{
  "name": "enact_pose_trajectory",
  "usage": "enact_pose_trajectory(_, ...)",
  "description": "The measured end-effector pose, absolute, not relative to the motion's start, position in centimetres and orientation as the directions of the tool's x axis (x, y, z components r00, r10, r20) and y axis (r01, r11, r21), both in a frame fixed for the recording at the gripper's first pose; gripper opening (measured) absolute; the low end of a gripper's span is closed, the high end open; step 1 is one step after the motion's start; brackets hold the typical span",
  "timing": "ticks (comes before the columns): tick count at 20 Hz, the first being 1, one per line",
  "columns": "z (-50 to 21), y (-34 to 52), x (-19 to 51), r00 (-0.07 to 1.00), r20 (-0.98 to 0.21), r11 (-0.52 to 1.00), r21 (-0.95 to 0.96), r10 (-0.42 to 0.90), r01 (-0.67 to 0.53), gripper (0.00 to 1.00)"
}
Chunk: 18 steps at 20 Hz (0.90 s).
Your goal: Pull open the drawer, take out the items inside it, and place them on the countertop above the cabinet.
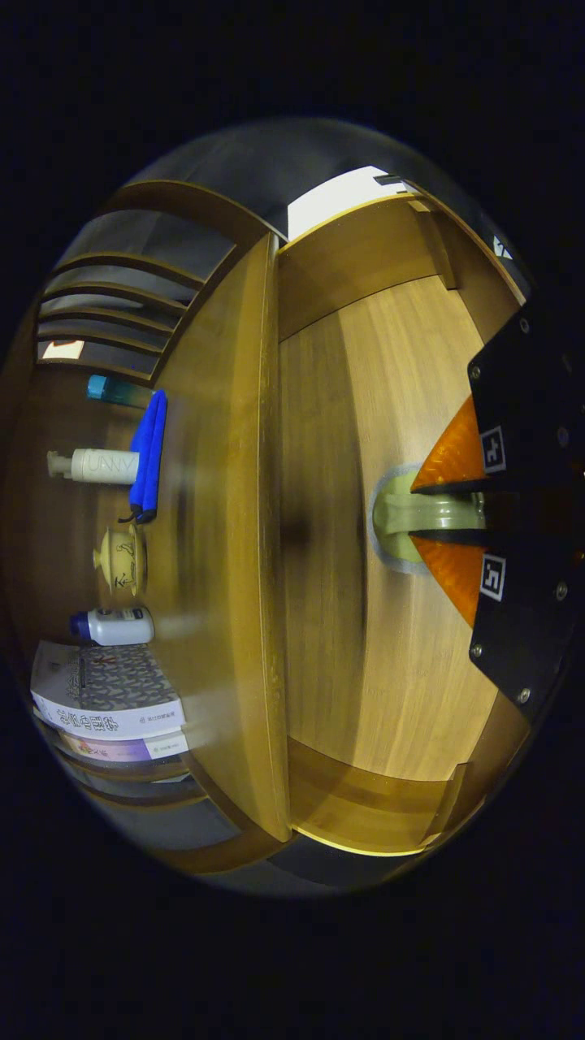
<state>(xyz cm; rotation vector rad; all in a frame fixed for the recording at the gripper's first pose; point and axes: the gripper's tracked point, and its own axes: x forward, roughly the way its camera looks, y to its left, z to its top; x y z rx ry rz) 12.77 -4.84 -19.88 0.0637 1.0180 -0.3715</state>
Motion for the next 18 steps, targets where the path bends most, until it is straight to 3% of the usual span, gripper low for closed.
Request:
enact_pose_trajectory(5,-17.6,-4.8,12.7,0.515,-0.801,0.933,-0.143,-0.305,0.329,0.17)
enact_pose_trajectory(18,-9.3,-3.5,14.0,0.676,-0.67,0.94,-0.1,-0.307,0.327,0.17)
